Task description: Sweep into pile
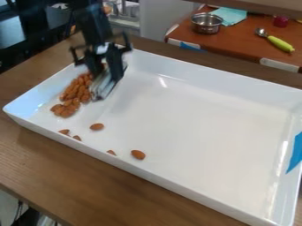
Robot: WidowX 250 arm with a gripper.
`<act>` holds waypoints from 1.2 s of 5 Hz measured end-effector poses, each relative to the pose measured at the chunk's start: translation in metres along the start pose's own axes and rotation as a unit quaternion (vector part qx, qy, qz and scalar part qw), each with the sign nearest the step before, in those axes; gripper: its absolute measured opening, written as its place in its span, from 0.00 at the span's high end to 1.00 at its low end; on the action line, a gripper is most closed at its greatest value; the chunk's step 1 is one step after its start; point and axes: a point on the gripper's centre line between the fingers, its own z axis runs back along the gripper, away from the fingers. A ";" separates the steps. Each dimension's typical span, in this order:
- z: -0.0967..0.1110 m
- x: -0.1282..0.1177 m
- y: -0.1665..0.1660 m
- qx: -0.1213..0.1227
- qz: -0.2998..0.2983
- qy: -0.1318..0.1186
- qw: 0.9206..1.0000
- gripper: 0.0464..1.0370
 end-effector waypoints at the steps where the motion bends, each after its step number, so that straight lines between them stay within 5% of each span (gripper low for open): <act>1: 0.026 -0.027 -0.048 -0.053 -0.048 0.009 0.997 0.66; 2: 0.015 -0.054 -0.086 -0.063 -0.107 0.024 0.992 0.66; 3: -0.035 -0.080 -0.104 -0.019 -0.161 0.037 0.986 0.66; 4: -0.069 -0.092 -0.104 0.019 -0.190 0.032 0.981 0.66; 6: -0.086 -0.086 -0.093 0.049 -0.205 -0.006 0.978 0.66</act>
